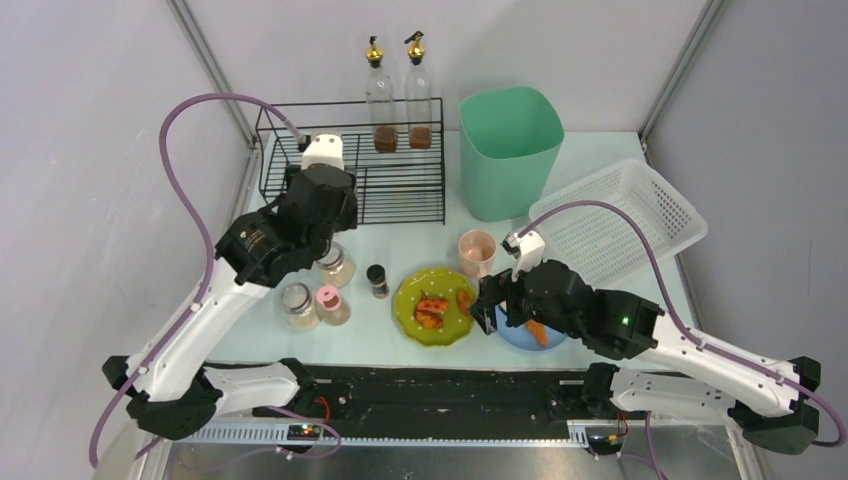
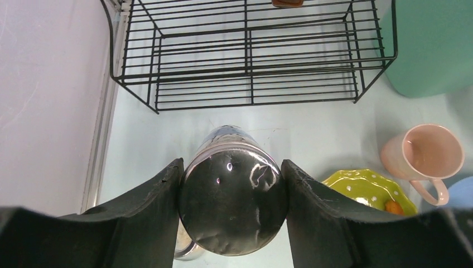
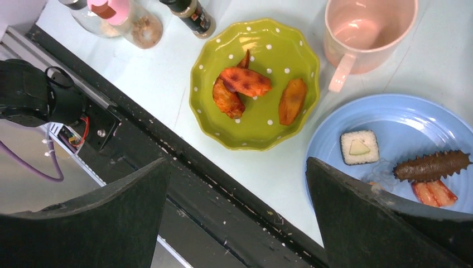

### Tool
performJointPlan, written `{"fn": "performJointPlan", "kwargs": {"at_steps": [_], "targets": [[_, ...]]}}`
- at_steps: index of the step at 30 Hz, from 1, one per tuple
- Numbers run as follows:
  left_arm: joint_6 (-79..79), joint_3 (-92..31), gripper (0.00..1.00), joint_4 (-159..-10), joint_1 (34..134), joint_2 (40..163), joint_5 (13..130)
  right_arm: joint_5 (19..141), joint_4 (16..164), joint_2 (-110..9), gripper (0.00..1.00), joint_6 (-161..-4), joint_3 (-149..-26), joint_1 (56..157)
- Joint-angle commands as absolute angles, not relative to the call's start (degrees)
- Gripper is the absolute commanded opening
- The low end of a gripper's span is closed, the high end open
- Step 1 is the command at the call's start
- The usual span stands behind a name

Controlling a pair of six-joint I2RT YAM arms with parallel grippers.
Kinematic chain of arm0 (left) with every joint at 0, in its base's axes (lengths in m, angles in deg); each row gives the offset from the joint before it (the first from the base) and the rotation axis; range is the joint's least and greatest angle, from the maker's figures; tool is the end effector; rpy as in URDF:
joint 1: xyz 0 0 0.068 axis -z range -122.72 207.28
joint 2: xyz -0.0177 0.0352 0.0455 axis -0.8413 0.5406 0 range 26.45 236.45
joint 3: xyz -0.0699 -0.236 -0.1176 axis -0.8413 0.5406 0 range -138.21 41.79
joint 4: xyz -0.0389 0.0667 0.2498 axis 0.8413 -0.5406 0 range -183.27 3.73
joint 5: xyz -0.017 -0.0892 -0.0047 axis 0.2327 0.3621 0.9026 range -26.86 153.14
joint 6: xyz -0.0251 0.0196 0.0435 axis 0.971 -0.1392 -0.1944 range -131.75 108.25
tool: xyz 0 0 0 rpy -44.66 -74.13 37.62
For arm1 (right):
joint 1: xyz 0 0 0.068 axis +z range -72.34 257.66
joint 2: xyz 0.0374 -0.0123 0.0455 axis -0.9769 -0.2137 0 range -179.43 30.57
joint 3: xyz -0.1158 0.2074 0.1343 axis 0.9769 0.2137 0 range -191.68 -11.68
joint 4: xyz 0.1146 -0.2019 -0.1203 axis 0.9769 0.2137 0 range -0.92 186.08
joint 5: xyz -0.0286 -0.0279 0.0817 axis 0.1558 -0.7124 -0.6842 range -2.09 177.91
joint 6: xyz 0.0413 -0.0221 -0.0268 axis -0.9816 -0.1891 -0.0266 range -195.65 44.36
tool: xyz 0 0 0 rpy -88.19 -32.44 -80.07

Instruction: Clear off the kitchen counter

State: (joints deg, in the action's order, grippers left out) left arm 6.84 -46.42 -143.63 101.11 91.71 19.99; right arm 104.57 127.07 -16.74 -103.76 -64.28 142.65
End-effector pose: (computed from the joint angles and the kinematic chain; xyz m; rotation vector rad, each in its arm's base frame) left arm 0.1569 -0.1170 0.4475 0.0297 1.9979 0.1272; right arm 0.0813 0.1502 0.3315 -0.5236 2.1213 0.6444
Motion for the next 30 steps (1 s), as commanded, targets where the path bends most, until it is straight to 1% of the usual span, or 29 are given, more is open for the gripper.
{"fn": "performJointPlan", "kwargs": {"at_steps": [1,6,8,10,13,18,22,30], "targets": [[4.1,-50.2,0.04,-138.2,100.4,91.3,22.9,102.6,121.0,-15.5,0.95,-100.7,-64.3,142.1],[3.9,-52.4,0.04,-138.4,100.4,91.5,32.4,101.7,114.7,-16.0,0.94,-94.3,-64.4,142.4],[3.8,-52.7,0.04,-138.5,100.4,91.2,36.1,101.4,110.8,-16.8,0.94,-89.7,-64.4,142.8],[3.8,-52.5,0.01,-138.6,100.4,90.7,40.5,100.2,106.5,-18.2,0.95,-85.8,-64.4,143.2],[4.0,-51.2,0.0,-138.5,100.4,90.0,47.7,96.5,98.7,-19.4,0.95,-78.1,-64.4,144.0],[5.0,-48.1,0.0,-138.4,100.4,87.8,52.5,92.0,86.4,-21.6,0.97,-66.9,-64.4,146.0],[5.5,-47.0,0.0,-138.4,100.4,85.9,55.6,88.7,80.3,-24.4,0.98,-62.9,-64.4,146.7],[6.1,-45.4,0.0,-137.7,100.4,82.5,62.0,88.6,69.5,-30.7,0.99,-62.7,-64.4,147.8]]}}
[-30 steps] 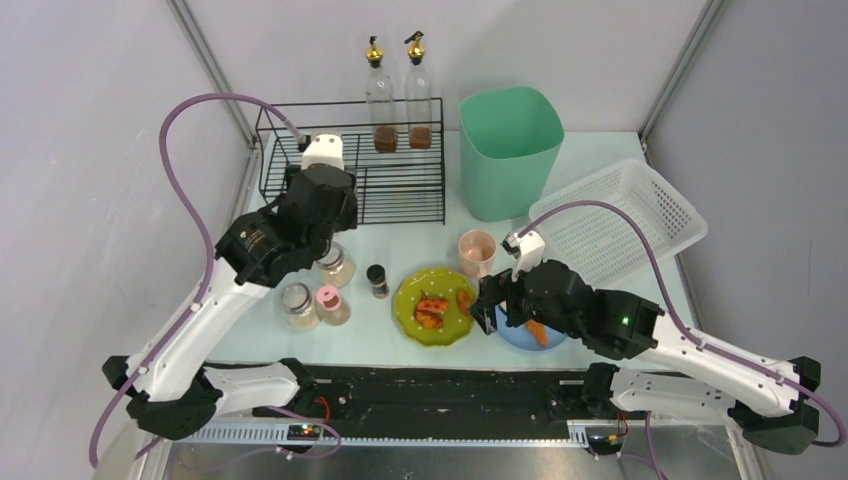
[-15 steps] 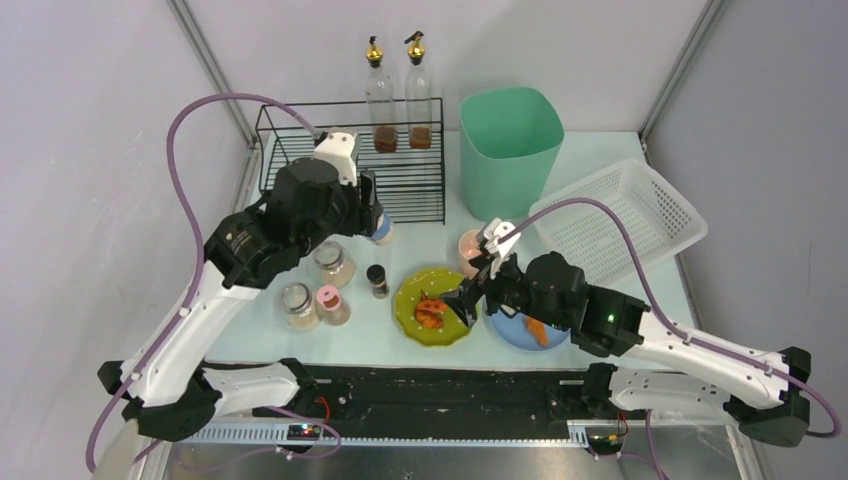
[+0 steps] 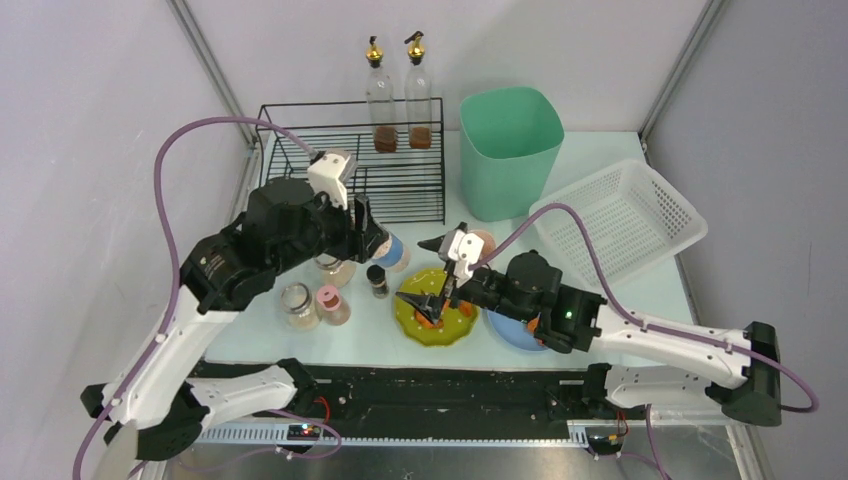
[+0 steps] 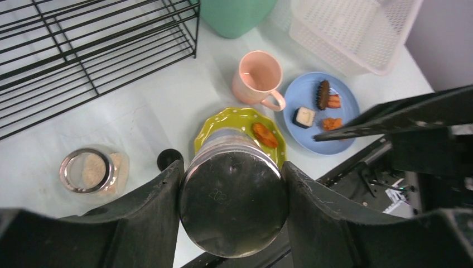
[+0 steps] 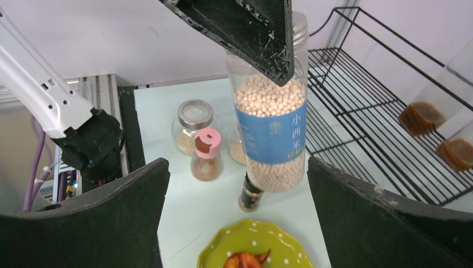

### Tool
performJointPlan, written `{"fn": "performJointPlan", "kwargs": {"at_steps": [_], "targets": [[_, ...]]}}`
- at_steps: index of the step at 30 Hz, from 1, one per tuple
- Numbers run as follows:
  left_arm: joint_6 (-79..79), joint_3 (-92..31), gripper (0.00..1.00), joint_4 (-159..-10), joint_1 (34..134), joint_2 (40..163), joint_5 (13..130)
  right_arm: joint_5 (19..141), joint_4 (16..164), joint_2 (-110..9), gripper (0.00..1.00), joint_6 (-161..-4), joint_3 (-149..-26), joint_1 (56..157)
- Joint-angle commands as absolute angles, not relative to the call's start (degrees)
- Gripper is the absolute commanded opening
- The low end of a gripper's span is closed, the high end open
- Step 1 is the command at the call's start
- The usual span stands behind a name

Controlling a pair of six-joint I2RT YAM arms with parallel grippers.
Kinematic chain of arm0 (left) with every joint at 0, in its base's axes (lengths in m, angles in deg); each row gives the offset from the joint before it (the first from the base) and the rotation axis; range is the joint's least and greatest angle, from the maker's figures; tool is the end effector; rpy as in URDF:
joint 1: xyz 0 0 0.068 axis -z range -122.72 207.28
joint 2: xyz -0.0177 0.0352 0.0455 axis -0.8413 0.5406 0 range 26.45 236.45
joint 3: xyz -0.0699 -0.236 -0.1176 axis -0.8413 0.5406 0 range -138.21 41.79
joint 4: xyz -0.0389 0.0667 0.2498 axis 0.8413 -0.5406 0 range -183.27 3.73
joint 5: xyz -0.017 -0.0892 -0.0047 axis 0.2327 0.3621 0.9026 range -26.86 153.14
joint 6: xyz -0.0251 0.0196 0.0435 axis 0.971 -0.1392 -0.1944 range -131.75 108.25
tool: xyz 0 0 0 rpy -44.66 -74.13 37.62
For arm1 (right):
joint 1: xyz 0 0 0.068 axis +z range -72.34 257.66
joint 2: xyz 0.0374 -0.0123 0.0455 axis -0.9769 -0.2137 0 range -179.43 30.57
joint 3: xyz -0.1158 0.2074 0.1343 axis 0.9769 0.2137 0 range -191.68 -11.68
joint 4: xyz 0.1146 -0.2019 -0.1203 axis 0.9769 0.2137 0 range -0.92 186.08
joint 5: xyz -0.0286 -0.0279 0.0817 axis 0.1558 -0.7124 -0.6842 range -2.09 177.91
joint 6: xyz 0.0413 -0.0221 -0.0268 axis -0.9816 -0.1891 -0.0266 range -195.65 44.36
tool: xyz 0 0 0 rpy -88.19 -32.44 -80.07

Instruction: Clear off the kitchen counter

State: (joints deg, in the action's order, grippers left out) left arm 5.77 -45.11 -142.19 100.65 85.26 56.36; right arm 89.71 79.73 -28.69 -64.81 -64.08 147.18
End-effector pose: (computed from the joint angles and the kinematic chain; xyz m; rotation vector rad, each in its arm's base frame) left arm 0.1249 -0.1122 0.4566 0.3959 2.0587 -0.5330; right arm 0.0867 0.2292 0.3755 -0.9999 1.2244 0.7871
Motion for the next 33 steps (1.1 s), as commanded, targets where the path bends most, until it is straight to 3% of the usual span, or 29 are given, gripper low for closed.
{"fn": "performJointPlan", "kwargs": {"at_steps": [1,23,31,33], "targets": [[6.1,-45.1,0.0,-137.5,100.3,82.0,63.2,88.6,67.4,-31.7,0.99,-62.6,-64.4,148.0],[7.4,-43.8,0.0,-135.0,100.4,73.4,74.8,92.4,61.7,-41.8,0.97,-61.3,-67.2,151.1],[8.4,-39.6,0.0,-130.8,100.4,69.0,72.8,98.2,59.0,-42.8,0.52,-61.8,-67.3,153.4],[9.3,-37.8,0.0,-128.9,100.4,66.9,72.3,99.2,57.9,-42.8,0.45,-62.0,-67.3,154.0]]}}
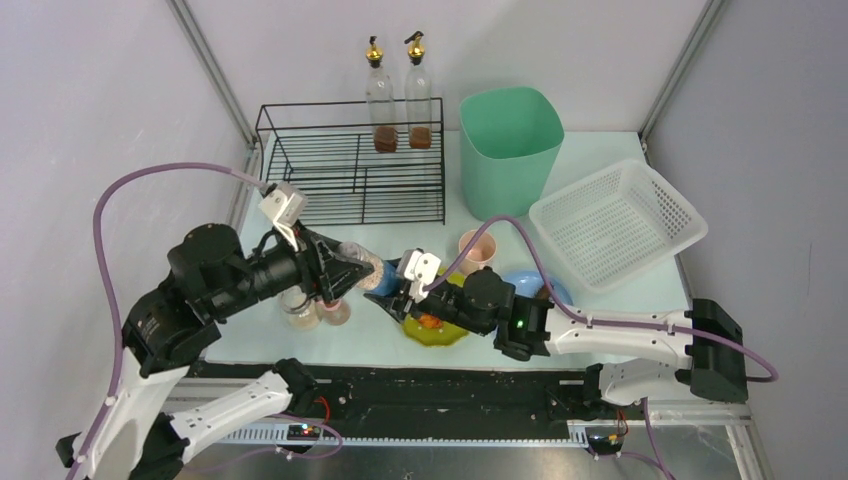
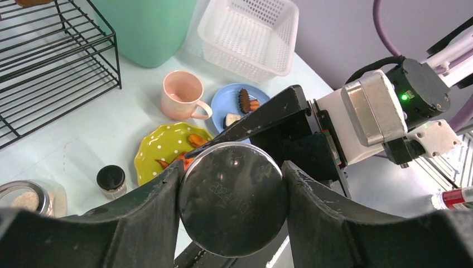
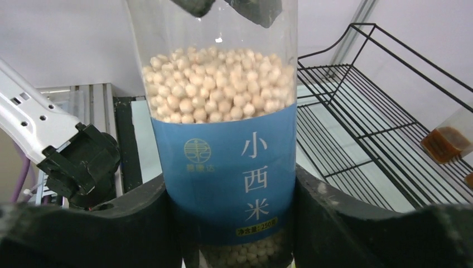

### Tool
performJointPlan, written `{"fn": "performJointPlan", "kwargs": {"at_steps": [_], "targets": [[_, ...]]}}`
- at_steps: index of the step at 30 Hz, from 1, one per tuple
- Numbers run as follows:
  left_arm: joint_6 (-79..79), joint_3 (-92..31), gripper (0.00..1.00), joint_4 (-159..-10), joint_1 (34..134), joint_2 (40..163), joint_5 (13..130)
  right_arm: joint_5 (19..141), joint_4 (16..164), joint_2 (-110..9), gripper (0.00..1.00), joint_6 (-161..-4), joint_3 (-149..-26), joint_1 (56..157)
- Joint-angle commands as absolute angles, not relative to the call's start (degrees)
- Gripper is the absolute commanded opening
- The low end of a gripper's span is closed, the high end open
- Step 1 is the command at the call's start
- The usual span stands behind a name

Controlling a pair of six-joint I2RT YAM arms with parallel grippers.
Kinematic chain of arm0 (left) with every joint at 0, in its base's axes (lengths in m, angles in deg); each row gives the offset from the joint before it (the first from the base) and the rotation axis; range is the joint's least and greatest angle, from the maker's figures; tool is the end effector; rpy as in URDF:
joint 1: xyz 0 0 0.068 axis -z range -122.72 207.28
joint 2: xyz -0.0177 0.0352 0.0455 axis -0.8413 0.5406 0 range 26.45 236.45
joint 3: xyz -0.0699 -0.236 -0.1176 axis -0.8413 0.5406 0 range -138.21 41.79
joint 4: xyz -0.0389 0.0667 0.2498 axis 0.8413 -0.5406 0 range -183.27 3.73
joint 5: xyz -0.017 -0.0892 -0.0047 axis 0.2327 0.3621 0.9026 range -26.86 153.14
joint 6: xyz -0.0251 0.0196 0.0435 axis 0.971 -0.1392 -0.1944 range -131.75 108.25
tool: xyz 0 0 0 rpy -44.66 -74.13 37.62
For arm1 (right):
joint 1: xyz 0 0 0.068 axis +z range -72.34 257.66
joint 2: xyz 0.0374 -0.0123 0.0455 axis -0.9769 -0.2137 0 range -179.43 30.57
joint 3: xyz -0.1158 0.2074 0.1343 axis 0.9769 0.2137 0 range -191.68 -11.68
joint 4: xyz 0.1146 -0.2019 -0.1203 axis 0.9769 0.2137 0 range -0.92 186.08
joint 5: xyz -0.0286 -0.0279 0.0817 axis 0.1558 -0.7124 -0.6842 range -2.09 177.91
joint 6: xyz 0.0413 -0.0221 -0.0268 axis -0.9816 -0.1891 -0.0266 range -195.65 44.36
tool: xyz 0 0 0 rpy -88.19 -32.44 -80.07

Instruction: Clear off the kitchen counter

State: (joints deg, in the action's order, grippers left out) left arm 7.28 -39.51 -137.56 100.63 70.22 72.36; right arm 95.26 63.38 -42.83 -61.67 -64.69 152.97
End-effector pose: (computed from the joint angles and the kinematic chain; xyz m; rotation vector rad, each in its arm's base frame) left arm 0.0638 -0.0681 0.4670 0.5184 1.8337 -0.9040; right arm 0.0815 0.2930 0.3475 -0.9940 1.1593 0.7681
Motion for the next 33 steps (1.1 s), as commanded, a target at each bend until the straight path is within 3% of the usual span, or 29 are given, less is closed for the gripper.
{"fn": "performJointPlan", "kwargs": {"at_steps": [1,6,20,24,28,33], "targets": [[9.4,-37.2,0.0,-127.5,100.4,66.4,71.8,99.7,57.6,-42.8,0.44,-62.1,-67.3,154.4],[10.1,-31.6,0.01,-121.1,100.4,62.2,71.2,101.0,56.4,-42.8,0.39,-65.6,-68.1,155.1],[13.4,-18.9,0.52,-108.2,100.4,55.8,72.7,103.8,55.5,-42.7,0.35,-69.9,-71.5,156.0],[13.5,-15.8,0.62,-105.3,100.3,54.2,72.8,104.9,56.0,-43.4,0.35,-70.2,-72.9,156.0],[13.2,-14.3,0.67,-103.2,100.4,53.5,73.8,105.3,55.8,-44.3,0.35,-70.5,-74.1,156.0],[12.8,-13.5,0.63,-102.7,100.4,53.4,73.7,105.5,55.3,-45.0,0.35,-70.5,-74.9,156.0]]}}
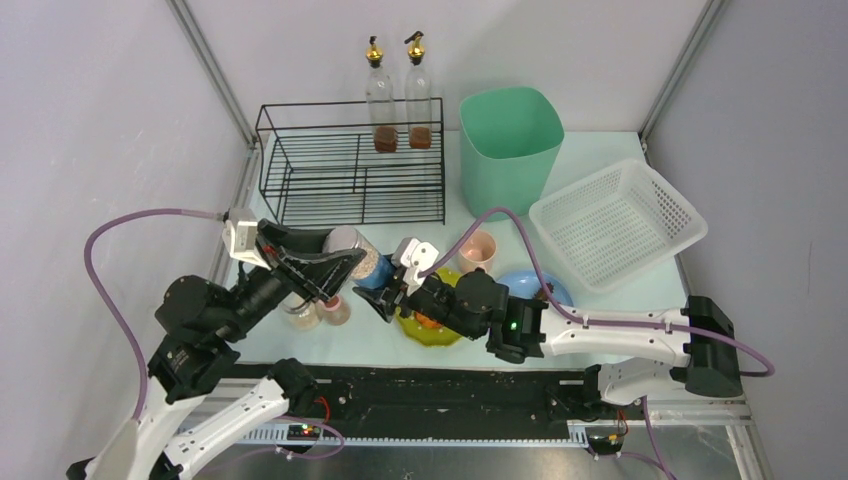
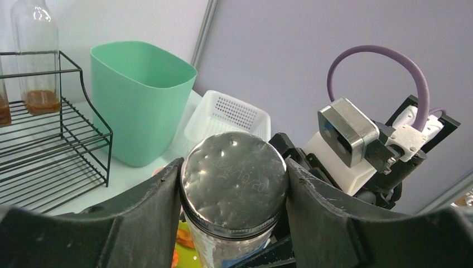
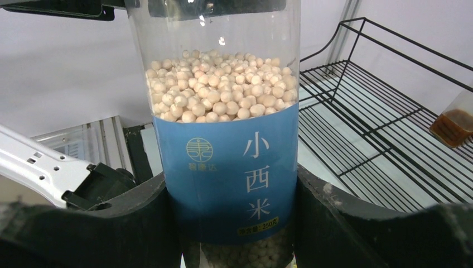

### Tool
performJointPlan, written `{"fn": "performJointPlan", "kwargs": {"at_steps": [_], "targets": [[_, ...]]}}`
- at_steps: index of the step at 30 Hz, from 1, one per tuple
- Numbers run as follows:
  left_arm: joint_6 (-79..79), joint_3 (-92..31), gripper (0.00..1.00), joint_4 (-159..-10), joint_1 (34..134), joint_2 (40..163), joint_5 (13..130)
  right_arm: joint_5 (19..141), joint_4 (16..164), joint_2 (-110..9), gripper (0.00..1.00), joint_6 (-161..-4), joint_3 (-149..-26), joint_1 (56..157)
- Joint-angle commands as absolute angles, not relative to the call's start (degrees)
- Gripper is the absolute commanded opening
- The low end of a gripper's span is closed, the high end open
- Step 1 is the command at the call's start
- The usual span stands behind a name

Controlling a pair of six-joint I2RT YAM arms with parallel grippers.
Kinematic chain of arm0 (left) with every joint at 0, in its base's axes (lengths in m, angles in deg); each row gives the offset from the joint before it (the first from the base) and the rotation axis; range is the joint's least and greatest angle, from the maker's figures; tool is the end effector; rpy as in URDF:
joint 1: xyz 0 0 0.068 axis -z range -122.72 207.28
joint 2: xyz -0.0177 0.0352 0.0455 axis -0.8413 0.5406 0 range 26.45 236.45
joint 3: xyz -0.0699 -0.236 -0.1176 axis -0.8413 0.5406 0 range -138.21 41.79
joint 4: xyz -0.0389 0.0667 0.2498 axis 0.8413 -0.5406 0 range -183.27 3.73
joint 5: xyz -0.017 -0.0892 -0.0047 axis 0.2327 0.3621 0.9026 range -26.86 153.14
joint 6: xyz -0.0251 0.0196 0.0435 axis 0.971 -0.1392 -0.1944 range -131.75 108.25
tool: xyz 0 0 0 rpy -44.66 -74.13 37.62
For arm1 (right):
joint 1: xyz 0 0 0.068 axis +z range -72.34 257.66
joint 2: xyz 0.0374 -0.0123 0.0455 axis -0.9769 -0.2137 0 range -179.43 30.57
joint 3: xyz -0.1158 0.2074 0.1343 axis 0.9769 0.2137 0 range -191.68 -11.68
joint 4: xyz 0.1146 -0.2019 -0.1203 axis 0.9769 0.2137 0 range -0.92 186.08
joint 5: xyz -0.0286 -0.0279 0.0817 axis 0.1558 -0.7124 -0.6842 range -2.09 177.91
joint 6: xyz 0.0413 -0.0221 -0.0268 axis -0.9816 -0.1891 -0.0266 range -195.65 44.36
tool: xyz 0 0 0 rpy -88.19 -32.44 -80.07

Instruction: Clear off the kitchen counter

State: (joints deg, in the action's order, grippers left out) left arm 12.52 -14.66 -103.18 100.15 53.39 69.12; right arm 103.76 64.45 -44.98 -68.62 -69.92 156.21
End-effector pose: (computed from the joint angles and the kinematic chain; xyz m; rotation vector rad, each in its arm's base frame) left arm 0.0525 -0.0538 0.4298 0.3231 1.3953 -1.0486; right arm 0.0717 0.3052 0.3674 -0.8349 1.2473 0.8171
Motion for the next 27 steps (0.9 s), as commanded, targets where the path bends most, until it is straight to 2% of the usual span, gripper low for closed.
{"fn": "performJointPlan", "kwargs": {"at_steps": [1,5,7,11,13,18,21,27], "targets": [[12.6,-13.5,0.62,-102.7,100.4,53.5,73.7,105.6,55.3,-45.0,0.35,-70.4,-74.9,156.0],[12.5,-13.5,0.48,-102.5,100.4,54.2,73.9,105.7,55.8,-45.0,0.37,-70.3,-74.9,155.9],[12.4,-13.4,0.36,-102.4,100.4,55.1,74.4,105.6,55.8,-45.0,0.38,-70.5,-74.9,155.7],[11.9,-13.2,0.05,-102.2,100.4,57.3,74.3,105.6,56.3,-44.8,0.43,-71.4,-74.9,155.5],[11.6,-13.3,0.01,-102.0,100.4,58.2,73.5,105.8,57.0,-44.3,0.5,-71.5,-74.9,155.5],[10.5,-13.2,0.0,-101.1,100.4,59.4,68.7,106.1,61.5,-42.3,0.8,-71.6,-74.9,155.6],[10.1,-13.3,0.0,-100.6,100.4,60.2,66.1,106.3,64.7,-40.5,0.88,-71.9,-74.8,155.6],[8.8,-14.4,0.0,-99.4,100.4,61.6,62.5,108.7,69.6,-37.0,0.92,-71.7,-73.6,155.6]]}}
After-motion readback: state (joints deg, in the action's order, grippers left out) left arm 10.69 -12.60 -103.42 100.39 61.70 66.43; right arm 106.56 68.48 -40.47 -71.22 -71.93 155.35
